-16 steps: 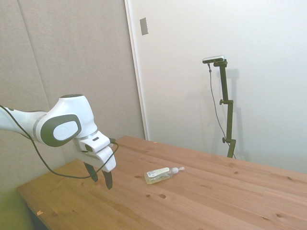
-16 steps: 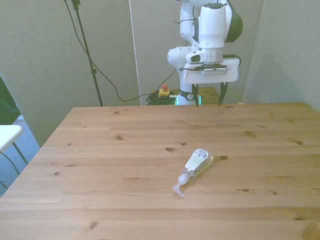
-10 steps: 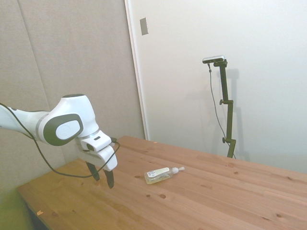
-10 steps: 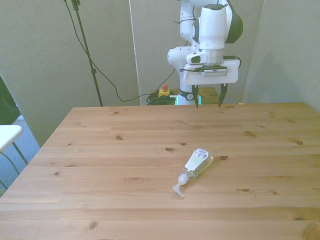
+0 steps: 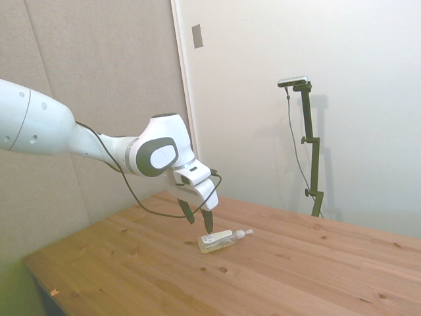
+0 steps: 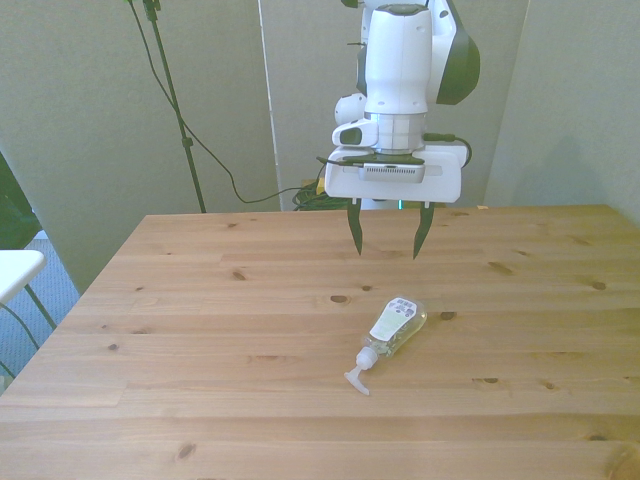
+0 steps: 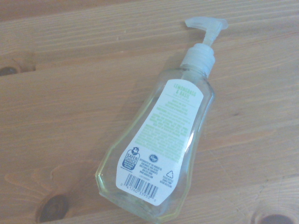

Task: Stand the sanitizer

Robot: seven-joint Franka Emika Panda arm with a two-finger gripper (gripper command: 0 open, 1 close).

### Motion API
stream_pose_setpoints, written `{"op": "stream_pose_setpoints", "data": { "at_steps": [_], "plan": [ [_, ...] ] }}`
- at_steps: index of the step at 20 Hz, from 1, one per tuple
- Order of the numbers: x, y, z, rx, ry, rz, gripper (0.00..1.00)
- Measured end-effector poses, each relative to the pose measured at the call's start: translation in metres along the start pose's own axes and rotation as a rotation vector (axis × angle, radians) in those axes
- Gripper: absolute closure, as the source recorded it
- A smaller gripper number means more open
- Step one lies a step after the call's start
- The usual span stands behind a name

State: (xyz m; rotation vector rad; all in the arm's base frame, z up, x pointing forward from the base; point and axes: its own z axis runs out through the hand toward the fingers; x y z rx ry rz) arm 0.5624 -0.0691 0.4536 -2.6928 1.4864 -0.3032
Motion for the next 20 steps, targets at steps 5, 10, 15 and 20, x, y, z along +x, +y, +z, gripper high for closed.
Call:
{"op": "stream_pose_setpoints", "data": {
  "at_steps": [5, 10, 15, 20],
  "plan": [
    [0.021, -0.023, 0.02, 0.059, 0.074, 0.043, 0.0],
    [0.053, -0.051, 0.057, 0.098, 0.12, 0.122, 0.0],
    [0.077, -0.061, 0.085, 0.076, 0.166, 0.213, 0.0],
    [0.085, -0.065, 0.116, 0.044, 0.166, 0.239, 0.0]
  ]
}}
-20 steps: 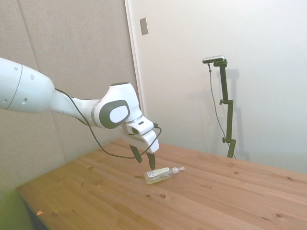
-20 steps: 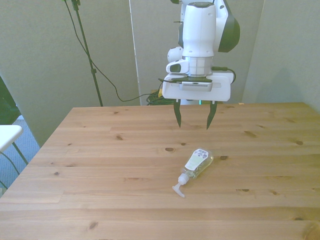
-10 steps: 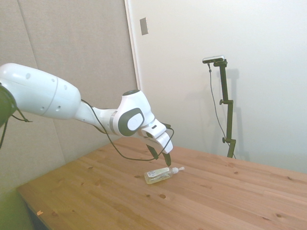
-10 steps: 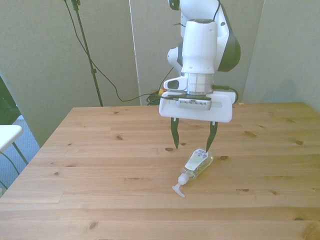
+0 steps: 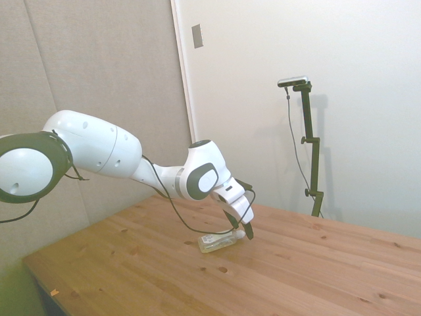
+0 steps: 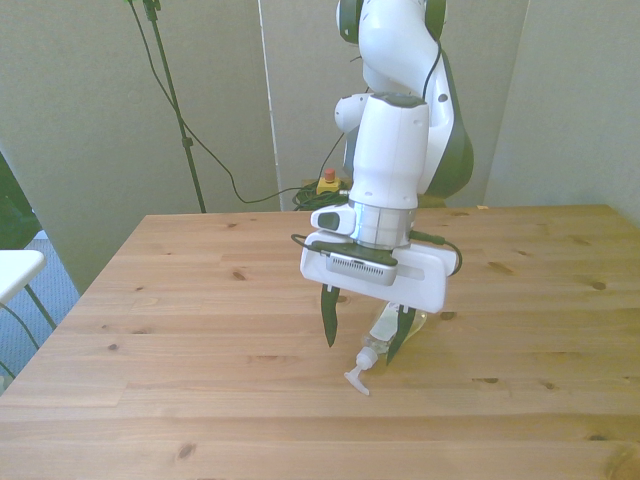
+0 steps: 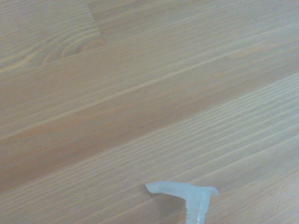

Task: Stand the sanitizer

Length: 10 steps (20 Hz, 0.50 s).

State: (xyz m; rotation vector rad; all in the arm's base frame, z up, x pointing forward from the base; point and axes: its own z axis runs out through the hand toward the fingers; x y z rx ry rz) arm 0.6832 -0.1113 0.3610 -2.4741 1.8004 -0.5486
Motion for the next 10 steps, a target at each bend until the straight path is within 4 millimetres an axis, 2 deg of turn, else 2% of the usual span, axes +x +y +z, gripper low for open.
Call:
{"op": "stream_pose_setpoints", "data": {
  "at_steps": [3, 4, 10],
  "plan": [
    [-0.0002, -0.0003, 0.0085, -0.01, 0.0, 0.0, 0.0],
    [0.0005, 0.0004, 0.0101, -0.012, 0.001, 0.001, 1.0],
    [0.0063, -0.0014, 0.0128, -0.016, 0.007, 0.008, 1.0]
  ]
}}
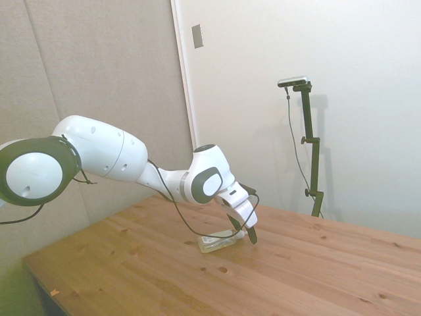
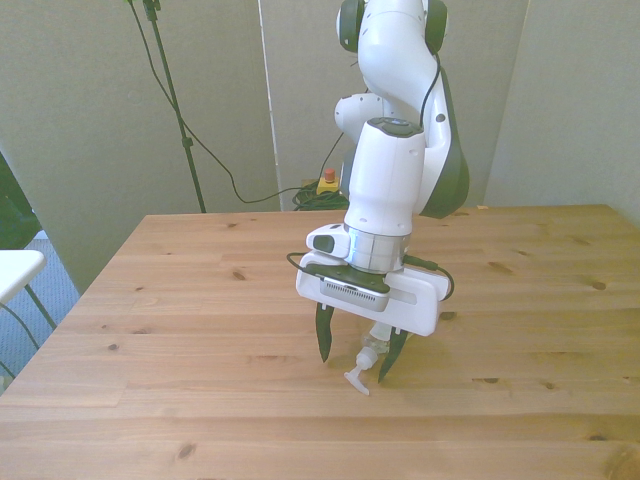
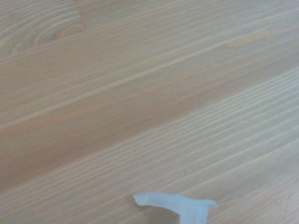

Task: Stand the sanitizer

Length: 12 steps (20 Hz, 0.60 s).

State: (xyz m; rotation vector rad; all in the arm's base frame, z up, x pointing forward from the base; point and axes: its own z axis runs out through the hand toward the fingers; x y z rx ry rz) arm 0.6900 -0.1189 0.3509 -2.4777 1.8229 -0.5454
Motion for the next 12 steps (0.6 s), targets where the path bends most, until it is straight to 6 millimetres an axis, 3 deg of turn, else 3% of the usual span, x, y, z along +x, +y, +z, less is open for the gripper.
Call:
{"op": "stream_pose_setpoints", "data": {
  "at_steps": [12],
  "plan": [
    [0.0006, -0.0034, 0.004, -0.005, -0.006, 0.006, 1.0]
  ]
}}
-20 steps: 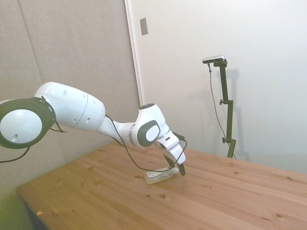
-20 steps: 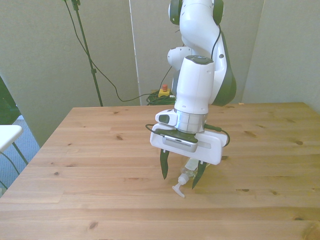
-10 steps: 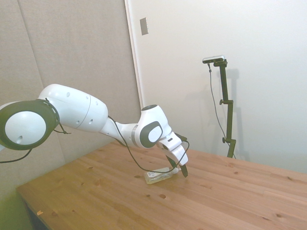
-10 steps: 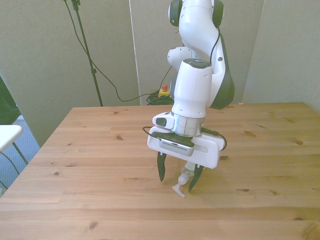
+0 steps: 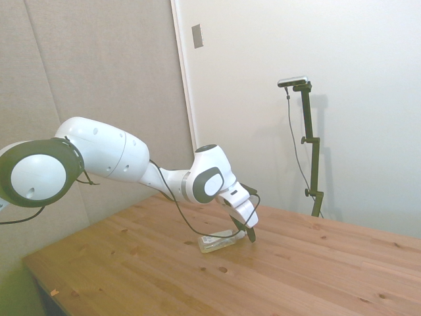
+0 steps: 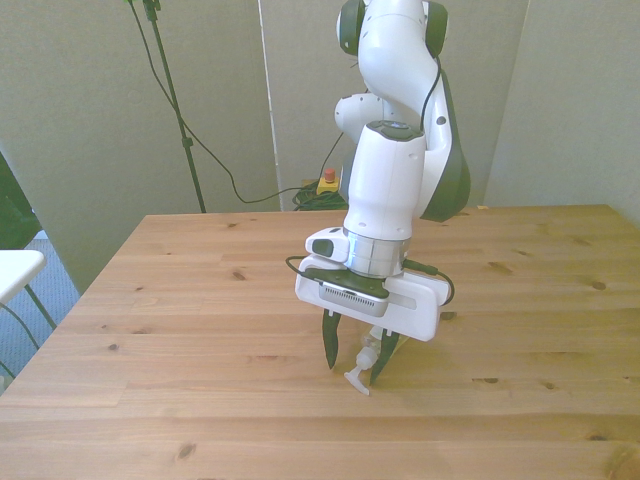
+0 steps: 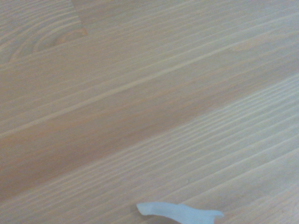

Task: Stand the sanitizer

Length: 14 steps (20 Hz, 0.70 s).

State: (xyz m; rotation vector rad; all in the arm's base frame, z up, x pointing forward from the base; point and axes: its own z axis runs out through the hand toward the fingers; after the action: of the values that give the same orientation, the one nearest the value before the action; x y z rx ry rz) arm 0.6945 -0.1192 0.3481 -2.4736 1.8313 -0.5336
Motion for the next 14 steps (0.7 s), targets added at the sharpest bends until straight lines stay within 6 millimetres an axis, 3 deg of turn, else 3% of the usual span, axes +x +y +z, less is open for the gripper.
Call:
{"op": "stream_pose_setpoints", "data": {
  "at_steps": [14],
  "plan": [
    [0.003, 0.0006, -0.0002, 0.01, -0.017, 0.029, 1.0]
  ]
}}
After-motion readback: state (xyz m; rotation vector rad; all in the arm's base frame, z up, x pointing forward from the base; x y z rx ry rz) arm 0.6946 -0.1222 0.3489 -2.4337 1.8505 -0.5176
